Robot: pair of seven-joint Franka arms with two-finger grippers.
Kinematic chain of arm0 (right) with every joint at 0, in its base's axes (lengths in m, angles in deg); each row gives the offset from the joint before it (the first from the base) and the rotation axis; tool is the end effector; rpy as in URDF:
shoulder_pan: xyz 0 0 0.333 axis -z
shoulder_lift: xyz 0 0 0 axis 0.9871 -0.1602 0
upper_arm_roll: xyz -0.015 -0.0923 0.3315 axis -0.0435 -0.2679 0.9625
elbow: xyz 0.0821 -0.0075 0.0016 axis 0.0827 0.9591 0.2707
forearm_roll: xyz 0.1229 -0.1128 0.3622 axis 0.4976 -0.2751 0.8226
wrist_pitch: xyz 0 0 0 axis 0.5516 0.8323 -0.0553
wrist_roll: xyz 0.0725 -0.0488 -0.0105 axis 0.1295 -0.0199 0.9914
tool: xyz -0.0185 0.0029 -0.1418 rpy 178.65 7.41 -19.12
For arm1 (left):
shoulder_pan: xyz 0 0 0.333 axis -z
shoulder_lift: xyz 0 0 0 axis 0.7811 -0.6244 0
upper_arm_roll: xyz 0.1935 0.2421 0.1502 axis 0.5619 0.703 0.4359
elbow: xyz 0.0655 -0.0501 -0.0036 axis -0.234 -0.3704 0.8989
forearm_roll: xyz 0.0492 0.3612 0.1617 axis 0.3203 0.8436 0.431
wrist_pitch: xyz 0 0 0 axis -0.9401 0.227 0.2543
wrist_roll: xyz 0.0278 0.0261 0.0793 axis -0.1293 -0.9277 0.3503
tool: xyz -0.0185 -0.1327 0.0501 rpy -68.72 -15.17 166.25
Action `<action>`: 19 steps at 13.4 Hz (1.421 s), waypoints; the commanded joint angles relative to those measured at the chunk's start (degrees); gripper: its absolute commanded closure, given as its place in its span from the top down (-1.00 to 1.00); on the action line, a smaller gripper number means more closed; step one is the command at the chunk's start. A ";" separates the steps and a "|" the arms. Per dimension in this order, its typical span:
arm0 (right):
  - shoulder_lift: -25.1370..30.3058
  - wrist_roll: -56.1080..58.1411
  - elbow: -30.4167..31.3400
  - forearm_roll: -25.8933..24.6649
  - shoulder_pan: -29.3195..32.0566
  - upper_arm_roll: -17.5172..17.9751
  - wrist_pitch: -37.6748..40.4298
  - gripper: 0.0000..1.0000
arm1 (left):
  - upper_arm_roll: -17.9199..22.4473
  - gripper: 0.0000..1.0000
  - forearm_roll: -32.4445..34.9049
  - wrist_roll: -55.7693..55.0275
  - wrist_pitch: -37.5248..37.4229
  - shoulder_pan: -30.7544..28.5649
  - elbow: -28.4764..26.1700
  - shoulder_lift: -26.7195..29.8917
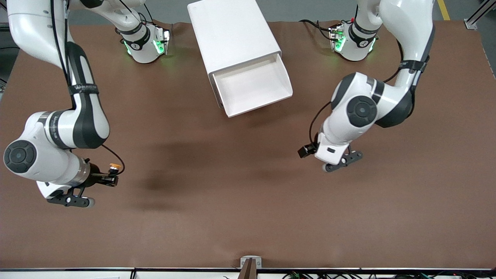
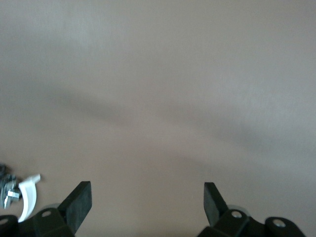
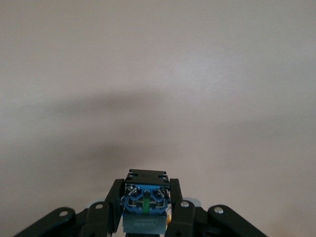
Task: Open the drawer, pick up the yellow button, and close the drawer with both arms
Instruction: 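Push the open drawer shut into the cabinet with the left gripper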
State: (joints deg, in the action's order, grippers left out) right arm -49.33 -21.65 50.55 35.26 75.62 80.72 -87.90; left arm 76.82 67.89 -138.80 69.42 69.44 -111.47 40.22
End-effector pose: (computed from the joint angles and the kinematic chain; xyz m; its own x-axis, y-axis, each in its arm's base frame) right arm 0.7304 0.0130 0.3302 0.9932 -0.1162 -0.0114 -0.1158 -0.9928 0.0318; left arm 0.6010 -0.3138 0.3530 0.9246 0.3711 -0.0856 0.3747 -0.9266 0.0302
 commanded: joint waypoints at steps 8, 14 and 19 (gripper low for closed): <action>-2.71 13.02 6.71 -1.51 10.34 1.20 -10.14 -1.00 | -0.32 1.00 1.44 -9.43 -2.42 11.18 -1.72 1.70; -3.67 21.37 11.91 -1.51 14.82 1.20 -20.45 -1.00 | -4.19 1.00 -1.71 -17.94 -3.04 12.85 -1.63 1.17; -5.08 22.53 11.91 -1.51 15.88 1.20 -22.65 -1.00 | -4.71 1.00 -5.59 -22.97 -3.04 16.10 -1.72 1.08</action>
State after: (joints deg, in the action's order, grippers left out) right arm -54.16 0.44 62.05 34.84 90.14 80.78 -109.29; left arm 72.50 63.62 -159.74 66.95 84.27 -112.60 40.63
